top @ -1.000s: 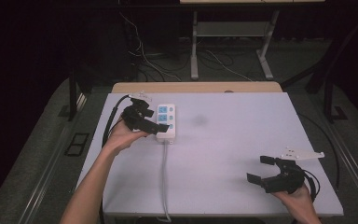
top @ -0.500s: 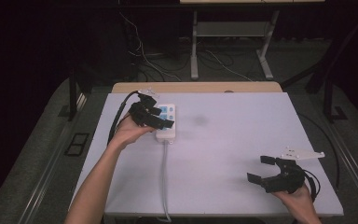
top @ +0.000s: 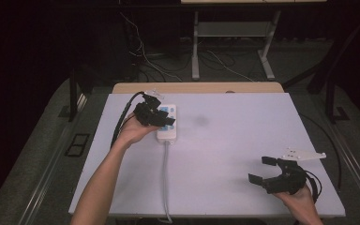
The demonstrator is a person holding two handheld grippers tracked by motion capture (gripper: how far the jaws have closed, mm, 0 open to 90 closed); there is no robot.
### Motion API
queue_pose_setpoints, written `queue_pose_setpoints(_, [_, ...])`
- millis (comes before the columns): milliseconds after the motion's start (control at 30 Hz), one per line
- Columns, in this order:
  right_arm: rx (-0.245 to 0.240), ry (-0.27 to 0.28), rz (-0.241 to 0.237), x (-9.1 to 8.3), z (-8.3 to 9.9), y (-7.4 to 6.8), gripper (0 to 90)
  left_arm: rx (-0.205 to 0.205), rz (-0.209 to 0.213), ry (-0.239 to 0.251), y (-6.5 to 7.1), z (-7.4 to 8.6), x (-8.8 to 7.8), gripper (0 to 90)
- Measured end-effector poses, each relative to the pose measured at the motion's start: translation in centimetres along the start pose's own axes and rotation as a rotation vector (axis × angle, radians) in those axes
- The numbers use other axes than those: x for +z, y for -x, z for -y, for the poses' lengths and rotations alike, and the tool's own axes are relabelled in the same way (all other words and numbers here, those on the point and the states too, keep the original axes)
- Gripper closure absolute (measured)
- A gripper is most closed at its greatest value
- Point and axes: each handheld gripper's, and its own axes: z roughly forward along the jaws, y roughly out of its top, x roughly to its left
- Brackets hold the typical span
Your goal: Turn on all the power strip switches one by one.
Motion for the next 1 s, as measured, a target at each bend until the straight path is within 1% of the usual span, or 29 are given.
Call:
queue_pose_setpoints(33, [0.0,0.0,0.0,0.0,0.0,0.0,0.4,-0.003,-0.003,0.002,-0.1,0.0,0.1,53.4])
queue_pose_setpoints(67, [0.0,-0.001,0.0,0.0,0.0,0.0,0.4,-0.01,-0.005,0.006,-0.2,0.1,0.2,56.8])
queue_pose_setpoints(200, [0.0,0.001,0.002,0.0,0.0,0.0,0.4,-0.019,-0.007,0.003,-0.6,0.1,0.6,62.2])
queue_pose_setpoints(333, [0.001,0.002,0.003,0.0,0.0,0.0,0.4,-0.028,-0.004,-0.001,-1.0,0.3,1.1,66.8])
queue_pose_setpoints(433, [0.0,0.001,0.002,0.0,0.0,0.0,0.4,-0.043,-0.001,0.005,-1.3,0.4,1.4,71.5])
queue_pose_setpoints(567, [0.0,0.0,0.002,0.0,0.0,0.0,0.4,-0.059,0.013,0.023,-1.7,0.5,1.9,78.0])
queue_pose_setpoints(700, [0.001,0.003,0.004,0.0,0.0,0.1,0.4,-0.071,0.025,0.029,-1.8,0.5,2.4,83.8])
queue_pose_setpoints(800, [0.0,0.002,0.004,0.0,0.0,0.1,0.4,-0.073,0.031,0.025,-1.7,0.6,2.9,88.6])
queue_pose_setpoints(1000, [-0.002,-0.001,0.004,0.1,0.0,0.0,0.4,-0.065,0.022,-0.006,-1.6,0.6,3.9,88.9])
